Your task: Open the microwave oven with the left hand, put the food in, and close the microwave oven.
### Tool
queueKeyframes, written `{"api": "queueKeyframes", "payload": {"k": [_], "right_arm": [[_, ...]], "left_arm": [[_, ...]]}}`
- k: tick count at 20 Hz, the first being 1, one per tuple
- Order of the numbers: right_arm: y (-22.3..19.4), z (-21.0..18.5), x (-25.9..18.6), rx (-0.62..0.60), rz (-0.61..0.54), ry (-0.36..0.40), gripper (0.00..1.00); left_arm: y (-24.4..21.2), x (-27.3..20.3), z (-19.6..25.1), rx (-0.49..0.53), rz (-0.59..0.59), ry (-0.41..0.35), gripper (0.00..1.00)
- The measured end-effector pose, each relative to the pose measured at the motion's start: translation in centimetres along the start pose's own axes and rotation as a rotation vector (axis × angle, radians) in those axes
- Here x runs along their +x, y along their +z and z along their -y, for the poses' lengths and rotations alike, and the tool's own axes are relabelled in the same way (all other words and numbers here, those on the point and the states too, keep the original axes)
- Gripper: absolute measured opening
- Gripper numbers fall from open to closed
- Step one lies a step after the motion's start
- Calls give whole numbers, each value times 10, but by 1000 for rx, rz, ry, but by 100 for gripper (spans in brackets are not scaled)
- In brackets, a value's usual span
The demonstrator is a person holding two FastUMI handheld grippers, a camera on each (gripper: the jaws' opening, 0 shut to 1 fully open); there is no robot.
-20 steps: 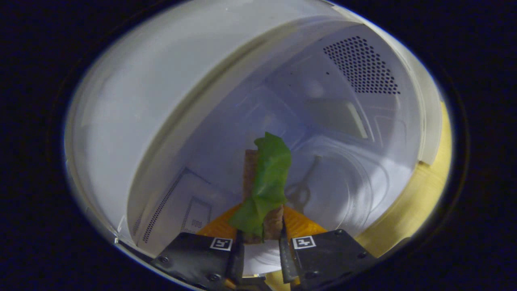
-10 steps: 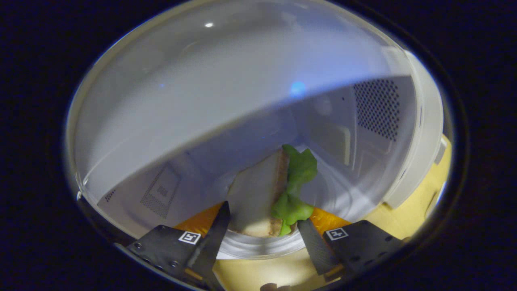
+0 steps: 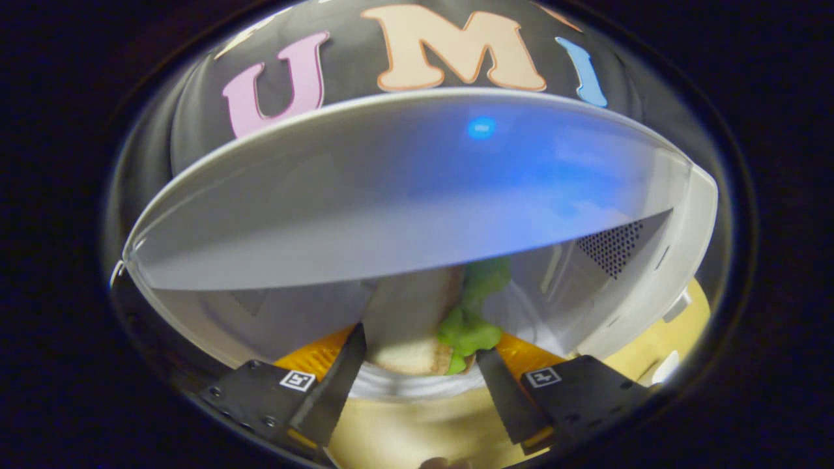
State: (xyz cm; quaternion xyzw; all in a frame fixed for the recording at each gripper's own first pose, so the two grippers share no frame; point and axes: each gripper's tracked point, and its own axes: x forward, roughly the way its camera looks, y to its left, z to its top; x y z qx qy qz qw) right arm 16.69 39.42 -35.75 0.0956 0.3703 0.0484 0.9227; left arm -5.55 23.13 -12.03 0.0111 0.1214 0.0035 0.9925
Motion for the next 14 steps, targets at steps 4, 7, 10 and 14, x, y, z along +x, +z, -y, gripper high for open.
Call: {"api": "queueKeyframes", "payload": {"k": [4, 7, 10, 14], "right_arm": [[-6, 6, -17, 32, -68, -2, 96], [-14, 0, -21, 141, -152, 2, 94], [-4, -19, -27, 359, -214, 11, 92], [-14, -12, -41, 422, -313, -20, 100]], "left_arm": [[3, -4, -1, 4, 14, 2, 98], [6, -4, 1, -3, 25, 0, 98], [5, -8, 2, 8, 28, 4, 98], [7, -14, 4, 7, 39, 9, 98]]}}
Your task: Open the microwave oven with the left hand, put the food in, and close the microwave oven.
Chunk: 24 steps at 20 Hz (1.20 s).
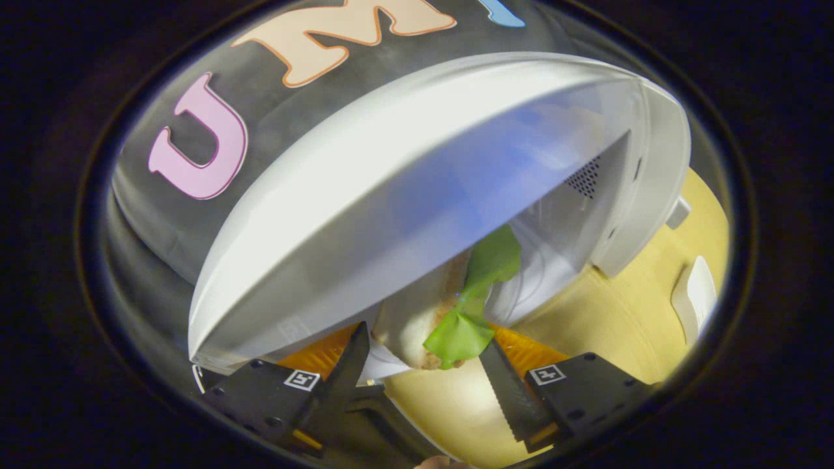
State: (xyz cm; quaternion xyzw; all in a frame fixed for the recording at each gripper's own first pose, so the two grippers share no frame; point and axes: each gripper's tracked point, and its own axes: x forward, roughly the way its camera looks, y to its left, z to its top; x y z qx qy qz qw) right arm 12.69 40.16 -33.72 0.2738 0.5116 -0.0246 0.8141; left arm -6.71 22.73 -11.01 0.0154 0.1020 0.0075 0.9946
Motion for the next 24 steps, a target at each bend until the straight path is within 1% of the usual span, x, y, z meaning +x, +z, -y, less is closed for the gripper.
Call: {"api": "queueKeyframes", "payload": {"k": [1, 2, 3, 4, 5, 6, 7, 9, 10, 11, 12, 13, 14, 15, 17, 18, 21, 22, 23, 24], "right_arm": [[0, 6, -3, 1, -8, -19, 100], [-1, 12, -5, 20, -26, -37, 100], [1, 11, -5, 59, -36, -28, 100], [7, 12, 0, 75, -26, -25, 100], [2, 15, 2, 76, -70, -31, 100], [0, 13, 2, 80, -91, -18, 98], [-1, 14, 0, 73, -103, -9, 98], [0, 20, -10, 52, -110, 1, 99], [-1, 21, -18, 52, -124, 16, 99], [-2, 25, -29, 54, -141, 40, 99], [0, 28, -44, 52, -154, 67, 99], [5, 31, -65, 51, -152, 100, 99], [12, 35, -88, 42, -141, 131, 99], [21, 37, -113, 31, -121, 170, 99], [37, 38, -161, 22, -77, 259, 99], [46, 38, -181, 1, -44, 291, 99], [74, 56, -241, -150, 106, 348, 99], [81, 58, -261, -211, 163, 376, 89], [88, 61, -279, -281, 227, 401, 99], [98, 65, -295, -361, 301, 407, 99]], "left_arm": [[0, -1, -1, -3, 2, 0, 98], [-2, -2, 0, -5, 1, 0, 95], [-1, -1, -2, -4, 1, 3, 98], [0, -2, -4, -6, 9, 6, 98], [0, -2, -5, -10, 9, 7, 98], [-2, -2, -5, -14, 6, 7, 100], [-2, -2, -5, -13, 9, 9, 98], [-1, -5, -6, -7, 12, 13, 98], [0, -5, -5, -3, 16, 11, 98], [0, -6, -4, 5, 17, 9, 95], [0, -7, -3, 18, 17, 6, 98], [-1, -7, -2, 33, 17, 3, 98], [-3, -8, -1, 48, 12, -1, 100], [-6, -8, 0, 64, 9, -7, 98], [-15, -11, 3, 96, -12, -20, 98], [-21, -12, 4, 111, -21, -24, 98], [-32, -10, 5, 138, -49, -31, 98], [-32, -6, 1, 140, -53, -17, 98], [-29, -3, -2, 136, -52, -7, 98], [-24, -1, -4, 128, -44, 6, 98]]}}
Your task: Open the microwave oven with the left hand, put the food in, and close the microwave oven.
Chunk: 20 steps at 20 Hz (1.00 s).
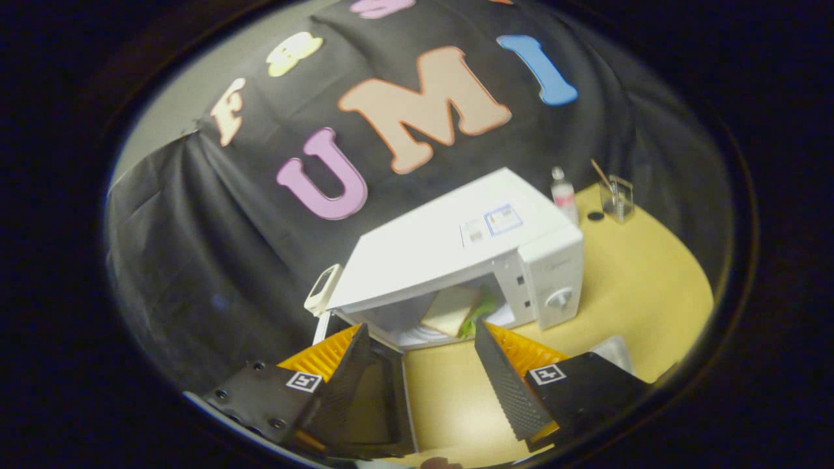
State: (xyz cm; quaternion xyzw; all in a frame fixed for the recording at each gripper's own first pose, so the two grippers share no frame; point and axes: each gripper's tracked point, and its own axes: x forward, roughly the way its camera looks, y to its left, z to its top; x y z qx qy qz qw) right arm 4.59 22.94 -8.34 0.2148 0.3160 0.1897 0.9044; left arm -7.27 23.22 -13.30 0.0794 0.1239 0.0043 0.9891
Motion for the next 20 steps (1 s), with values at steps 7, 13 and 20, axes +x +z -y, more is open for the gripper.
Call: {"api": "queueKeyframes", "payload": {"k": [7, 13, 20], "right_arm": [[112, 16, -98, -647, 568, -86, 91], [163, 74, -157, -610, 627, -180, 97], [186, 126, -158, -572, 626, -234, 98]], "left_arm": [[10, 19, 4, -16, 1, 53, 99], [-3, 20, 27, -31, -41, 83, 96], [-22, 34, 41, -23, -125, 157, 25]]}}
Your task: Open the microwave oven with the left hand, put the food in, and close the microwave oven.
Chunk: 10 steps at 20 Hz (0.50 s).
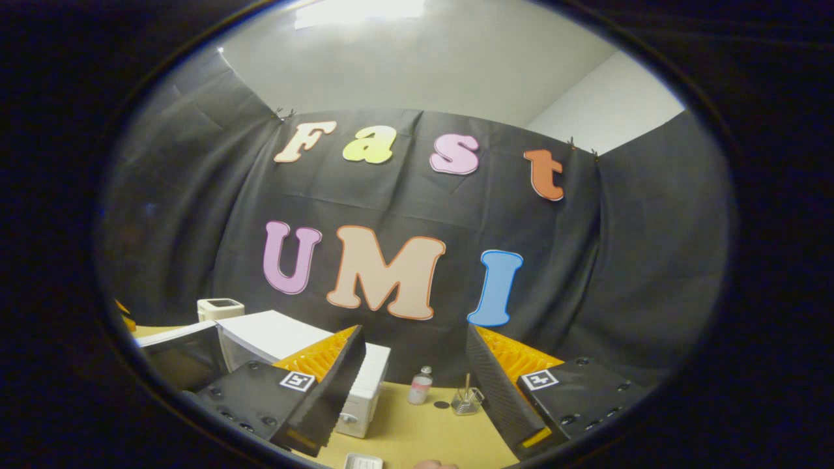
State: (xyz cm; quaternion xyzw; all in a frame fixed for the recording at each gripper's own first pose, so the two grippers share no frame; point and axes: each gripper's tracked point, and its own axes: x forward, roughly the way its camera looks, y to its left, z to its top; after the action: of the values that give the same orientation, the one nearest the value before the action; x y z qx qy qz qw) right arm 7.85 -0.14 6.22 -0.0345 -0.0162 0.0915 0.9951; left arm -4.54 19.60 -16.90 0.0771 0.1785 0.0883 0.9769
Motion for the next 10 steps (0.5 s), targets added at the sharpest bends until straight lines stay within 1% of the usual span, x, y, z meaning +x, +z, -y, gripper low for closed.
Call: {"api": "queueKeyframes", "payload": {"k": [1, 2, 4, 7, 8, 10], "right_arm": [[0, 6, 1, 1, 1, 0, 96], [1, 8, 3, 5, 0, 0, 96], [2, 12, 5, 20, 5, 1, 96], [0, 15, 5, 20, 3, -2, 96], [-1, 16, 5, 21, 2, 2, 98], [-4, 16, 7, 17, -7, 5, 96]], "left_arm": [[-3, 0, 4, -9, -11, -2, 5], [-6, -1, 14, -26, -17, -28, 0], [-3, -3, 30, -37, -16, -58, 0], [-5, -4, 43, 8, -20, -72, 1], [-6, 4, 44, 11, -23, -82, 0], [-6, 5, 56, 10, -30, -104, 0]]}}
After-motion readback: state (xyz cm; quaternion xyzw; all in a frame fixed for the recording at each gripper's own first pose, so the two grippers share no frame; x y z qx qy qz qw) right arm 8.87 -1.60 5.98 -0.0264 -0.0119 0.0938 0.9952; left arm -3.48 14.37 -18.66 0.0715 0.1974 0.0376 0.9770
